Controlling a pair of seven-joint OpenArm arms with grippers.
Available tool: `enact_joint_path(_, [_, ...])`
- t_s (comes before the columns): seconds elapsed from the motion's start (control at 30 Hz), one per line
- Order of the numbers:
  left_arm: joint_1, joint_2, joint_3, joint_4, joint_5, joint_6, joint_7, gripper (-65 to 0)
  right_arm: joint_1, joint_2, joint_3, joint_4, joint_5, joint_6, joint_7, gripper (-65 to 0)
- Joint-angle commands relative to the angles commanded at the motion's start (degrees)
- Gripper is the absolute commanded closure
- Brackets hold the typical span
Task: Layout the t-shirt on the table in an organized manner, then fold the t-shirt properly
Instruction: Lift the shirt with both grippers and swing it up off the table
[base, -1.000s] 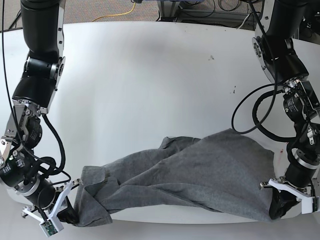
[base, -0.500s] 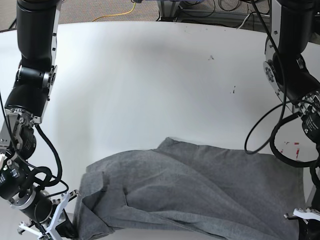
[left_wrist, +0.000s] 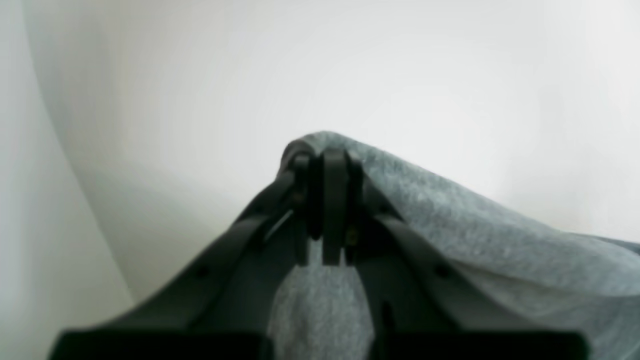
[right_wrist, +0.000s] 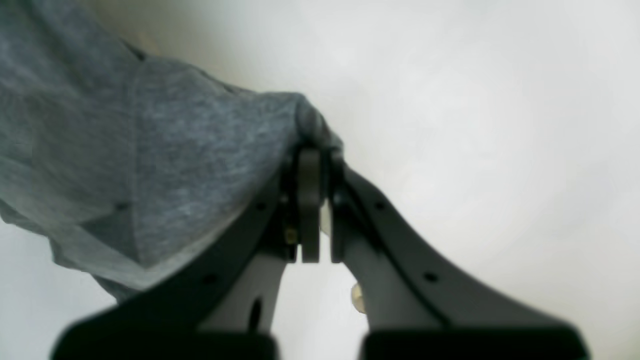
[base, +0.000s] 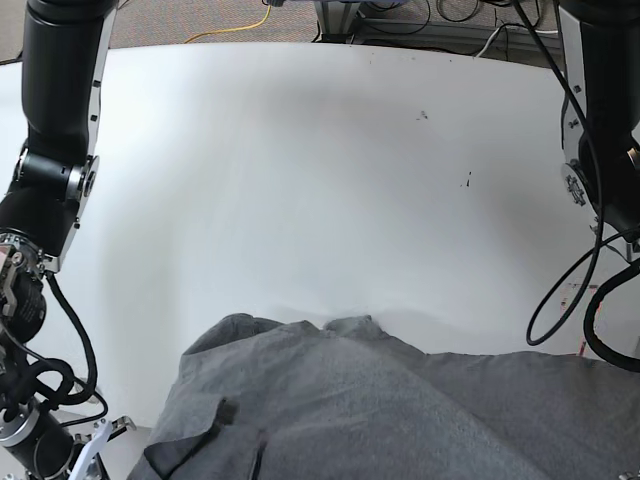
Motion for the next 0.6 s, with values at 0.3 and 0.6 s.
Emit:
enact_joint_path(0.3, [-0.09, 0.09, -0.26, 0.18, -0.18, 0.0, 2.73, -0.8, -0.09, 0.09, 0.09, 0.09, 0.0, 0.0, -2.99, 0.0])
enact_joint_path(0.6, [8.26, 0.26, -1.32, 0.35, -1.58, 0.0, 3.52, -0.8, -8.79, 0.09, 0.7, 4.4, 0.0, 0.0, -4.31, 0.0])
